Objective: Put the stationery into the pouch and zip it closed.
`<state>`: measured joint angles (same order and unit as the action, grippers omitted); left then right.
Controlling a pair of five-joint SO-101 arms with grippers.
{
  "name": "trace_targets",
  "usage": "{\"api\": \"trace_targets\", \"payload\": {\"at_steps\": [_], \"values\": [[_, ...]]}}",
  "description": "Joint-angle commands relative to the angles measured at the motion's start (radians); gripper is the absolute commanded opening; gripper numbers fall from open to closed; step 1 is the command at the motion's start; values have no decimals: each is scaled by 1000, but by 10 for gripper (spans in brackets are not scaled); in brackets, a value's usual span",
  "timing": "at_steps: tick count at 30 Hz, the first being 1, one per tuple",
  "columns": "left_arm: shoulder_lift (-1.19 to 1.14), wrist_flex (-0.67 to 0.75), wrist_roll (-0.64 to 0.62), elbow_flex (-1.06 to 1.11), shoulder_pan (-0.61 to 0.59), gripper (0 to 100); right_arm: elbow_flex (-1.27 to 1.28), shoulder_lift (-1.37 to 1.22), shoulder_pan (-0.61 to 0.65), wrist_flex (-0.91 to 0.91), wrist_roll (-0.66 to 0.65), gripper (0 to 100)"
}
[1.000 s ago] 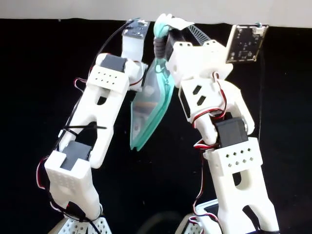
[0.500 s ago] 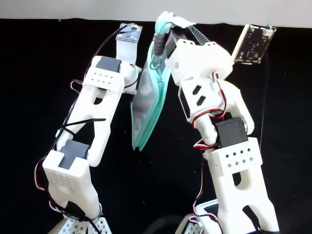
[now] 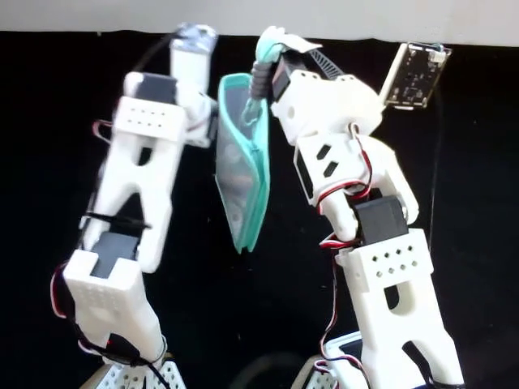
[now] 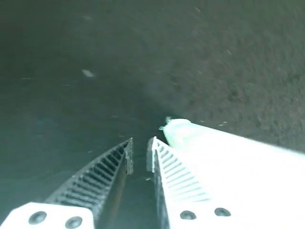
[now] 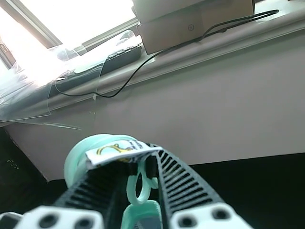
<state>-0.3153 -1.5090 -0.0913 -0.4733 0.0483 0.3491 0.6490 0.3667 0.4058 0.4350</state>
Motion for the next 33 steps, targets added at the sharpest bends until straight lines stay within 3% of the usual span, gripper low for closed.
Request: {"api": "trace_targets", "payload": {"at_steps": [1,7,13,18,24,33], "values": [[19,-106,12,-147,-38,98,-4,12,-5,-2,15,6],[19,-245,68,-265,-33,98,18,15,-4,-1,17,6],[131,-256,68,-280,-30,98,30,15,-4,-2,17,6],[343,-256,68,-128,-8,109,28,15,-1,-5,11,6],[639,-253,68,153,124,223,27,15,4,-7,11,6],[865,-255,68,173,193,235,27,13,53,-7,11,6]]}}
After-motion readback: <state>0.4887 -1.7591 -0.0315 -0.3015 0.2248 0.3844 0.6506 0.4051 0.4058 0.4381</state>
